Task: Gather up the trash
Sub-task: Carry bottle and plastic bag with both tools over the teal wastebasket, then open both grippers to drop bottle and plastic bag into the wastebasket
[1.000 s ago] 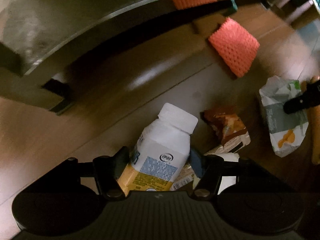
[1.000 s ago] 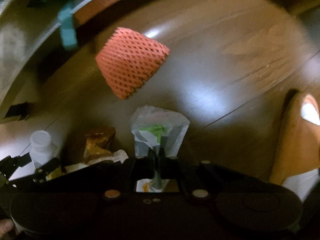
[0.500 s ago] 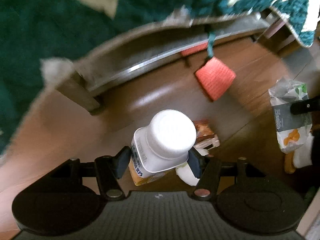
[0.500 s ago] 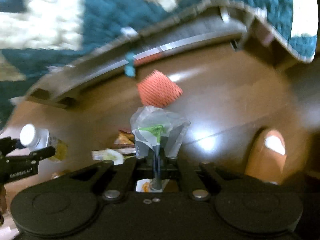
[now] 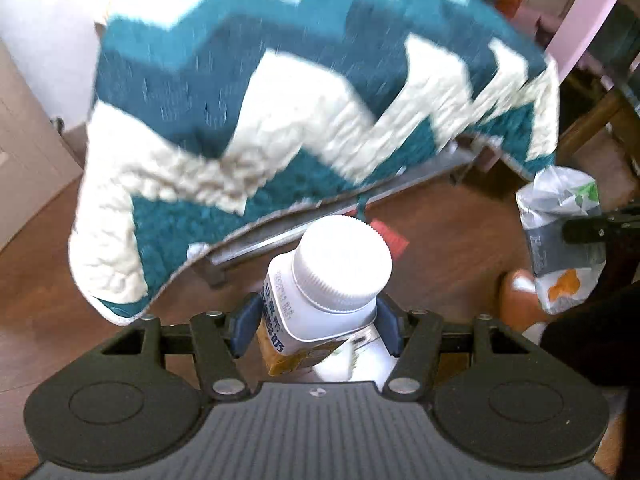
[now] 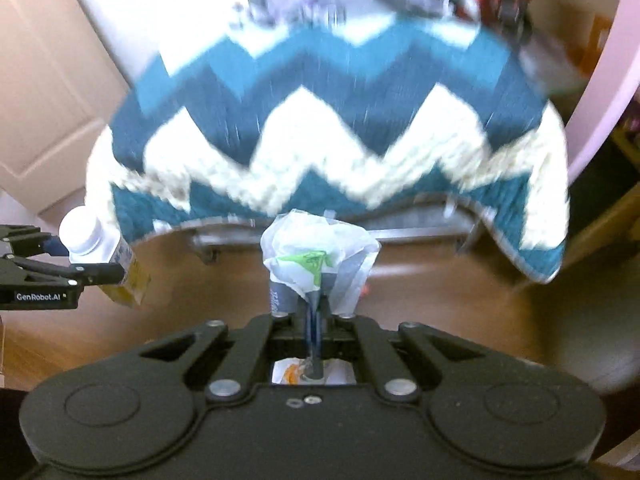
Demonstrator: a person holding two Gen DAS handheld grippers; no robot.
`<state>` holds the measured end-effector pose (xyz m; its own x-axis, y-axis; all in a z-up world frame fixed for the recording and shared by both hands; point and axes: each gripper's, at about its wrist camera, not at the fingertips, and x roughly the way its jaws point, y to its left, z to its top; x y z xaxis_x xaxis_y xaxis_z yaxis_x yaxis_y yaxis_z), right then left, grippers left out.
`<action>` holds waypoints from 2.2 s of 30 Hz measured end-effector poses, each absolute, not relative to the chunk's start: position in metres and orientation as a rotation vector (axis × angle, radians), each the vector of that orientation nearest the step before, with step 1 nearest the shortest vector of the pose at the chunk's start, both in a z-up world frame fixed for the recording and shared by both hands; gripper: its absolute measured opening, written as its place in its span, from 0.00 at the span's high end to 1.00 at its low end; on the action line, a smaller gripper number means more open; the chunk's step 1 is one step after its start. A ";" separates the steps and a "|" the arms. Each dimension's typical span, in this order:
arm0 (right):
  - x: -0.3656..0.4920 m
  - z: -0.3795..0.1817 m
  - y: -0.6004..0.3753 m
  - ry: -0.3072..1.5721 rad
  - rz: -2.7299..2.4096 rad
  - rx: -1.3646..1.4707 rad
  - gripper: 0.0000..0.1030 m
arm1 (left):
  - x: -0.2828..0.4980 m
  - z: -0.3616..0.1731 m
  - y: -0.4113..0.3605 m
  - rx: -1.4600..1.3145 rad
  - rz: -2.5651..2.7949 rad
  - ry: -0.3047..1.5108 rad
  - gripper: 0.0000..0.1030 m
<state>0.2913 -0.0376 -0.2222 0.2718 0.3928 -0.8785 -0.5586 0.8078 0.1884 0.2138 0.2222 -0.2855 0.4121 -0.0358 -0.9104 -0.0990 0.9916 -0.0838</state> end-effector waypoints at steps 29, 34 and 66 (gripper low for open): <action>0.314 0.093 -0.263 0.469 0.502 -0.105 0.99 | 0.248 0.056 0.002 -0.054 -0.086 0.553 0.44; 0.336 0.110 -0.308 0.439 0.405 -0.088 0.99 | 0.284 0.106 -0.057 -0.029 -0.173 0.487 0.44; 0.430 0.031 -0.451 0.729 0.197 -0.086 0.98 | 0.450 0.077 -0.306 0.004 -0.460 0.646 0.45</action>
